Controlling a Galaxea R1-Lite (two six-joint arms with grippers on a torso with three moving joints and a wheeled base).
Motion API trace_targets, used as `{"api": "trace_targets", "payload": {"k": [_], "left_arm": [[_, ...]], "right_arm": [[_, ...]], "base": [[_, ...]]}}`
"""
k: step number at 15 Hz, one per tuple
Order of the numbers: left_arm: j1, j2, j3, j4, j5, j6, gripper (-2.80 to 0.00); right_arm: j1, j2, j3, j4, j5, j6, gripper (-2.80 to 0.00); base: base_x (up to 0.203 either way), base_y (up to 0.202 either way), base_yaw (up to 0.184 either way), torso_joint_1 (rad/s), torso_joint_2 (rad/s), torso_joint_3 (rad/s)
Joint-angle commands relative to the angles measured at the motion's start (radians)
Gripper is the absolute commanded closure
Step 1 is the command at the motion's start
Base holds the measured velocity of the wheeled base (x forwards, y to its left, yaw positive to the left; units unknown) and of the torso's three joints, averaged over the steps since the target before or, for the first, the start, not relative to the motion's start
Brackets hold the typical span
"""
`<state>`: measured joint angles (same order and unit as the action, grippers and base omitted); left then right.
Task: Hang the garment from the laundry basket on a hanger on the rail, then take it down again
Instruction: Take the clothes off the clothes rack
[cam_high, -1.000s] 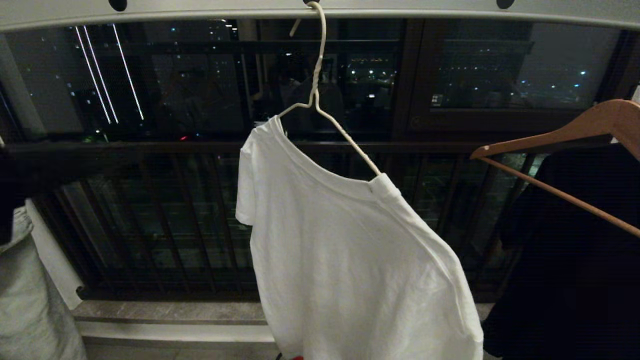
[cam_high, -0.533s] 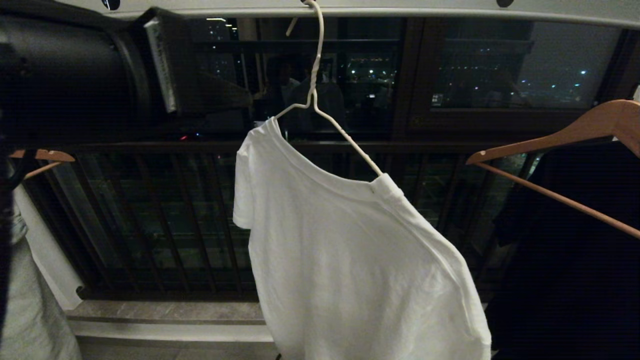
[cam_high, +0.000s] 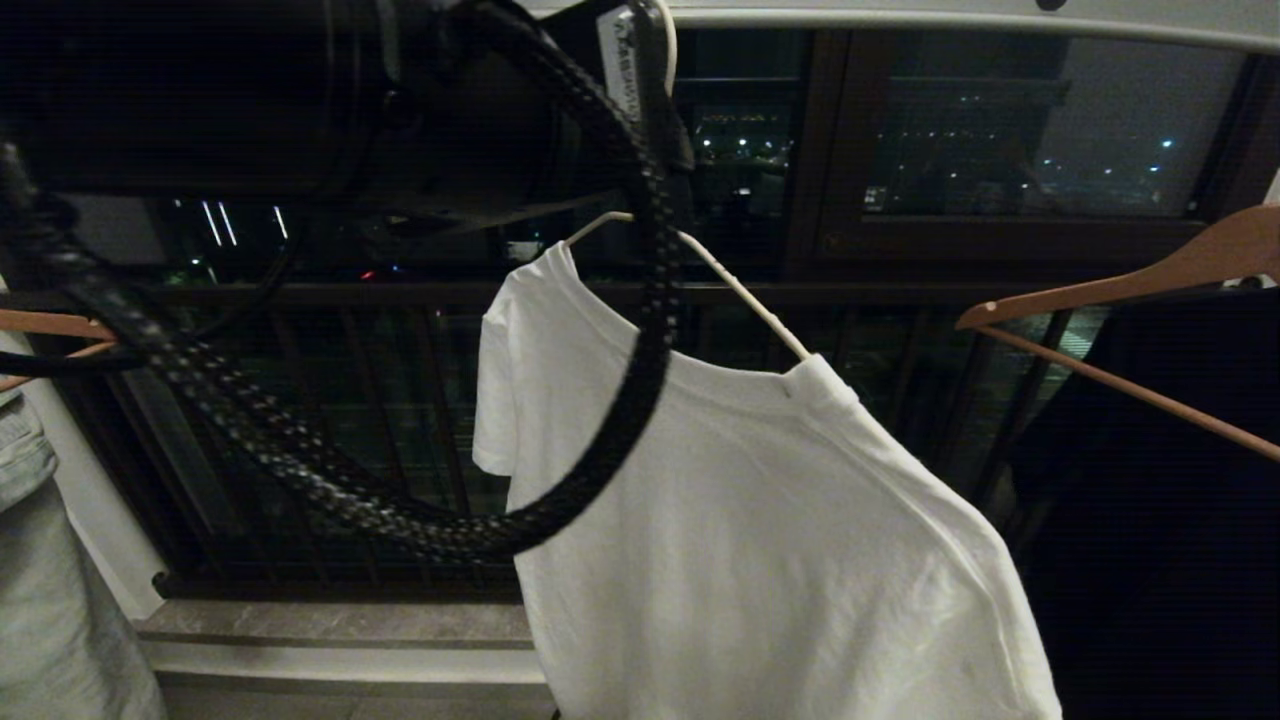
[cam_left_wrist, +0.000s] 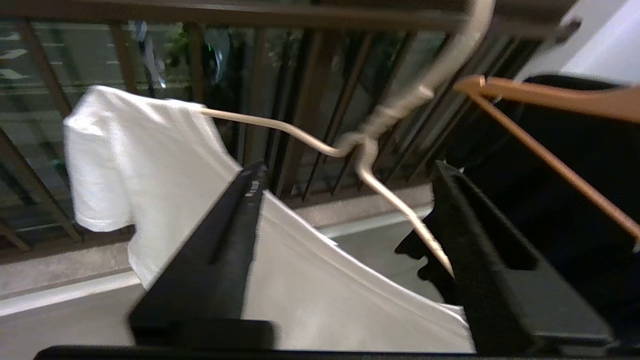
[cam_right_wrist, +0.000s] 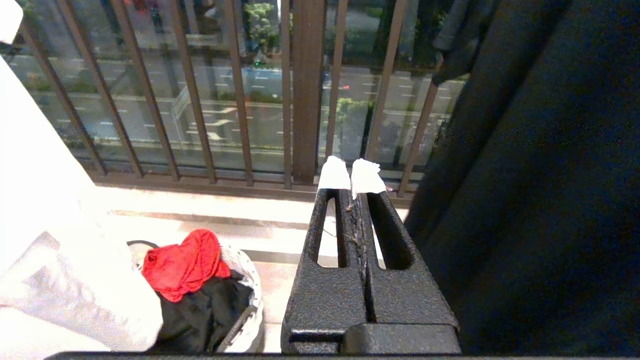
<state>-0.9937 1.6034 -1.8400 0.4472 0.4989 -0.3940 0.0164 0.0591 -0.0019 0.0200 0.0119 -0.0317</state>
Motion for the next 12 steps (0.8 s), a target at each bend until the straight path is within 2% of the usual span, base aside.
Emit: {"api": "trace_targets", "payload": {"k": [1, 4, 8, 12], "left_arm": [[-0.062, 0.075, -0.068, 0.045, 0.014, -0.005, -2.8], [-0.067, 0.112, -0.062, 0.07, 0.065, -0.007, -2.8], [-0.066, 0.076, -0.036, 0.151, 0.135, -0.038, -2.8], [-0.063, 0.015, -0.001, 0.165, 0.145, -0.04, -2.8]], "right_arm": [[0.0, 0.002, -0.001, 0.0, 0.0, -0.001, 0.0], [0.0, 0.002, -0.001, 0.0, 0.0, -0.001, 0.0], [0.0, 0.007, 0.0, 0.0, 0.0, -0.001, 0.0], [0.0, 0.007, 0.0, 0.0, 0.0, -0.001, 0.0]], "base": [[0.0, 0.0, 0.0, 0.0, 0.0, 0.0], [0.0, 0.0, 0.0, 0.0, 0.0, 0.0], [0.0, 0.0, 0.0, 0.0, 0.0, 0.0], [0.0, 0.0, 0.0, 0.0, 0.0, 0.0]]}}
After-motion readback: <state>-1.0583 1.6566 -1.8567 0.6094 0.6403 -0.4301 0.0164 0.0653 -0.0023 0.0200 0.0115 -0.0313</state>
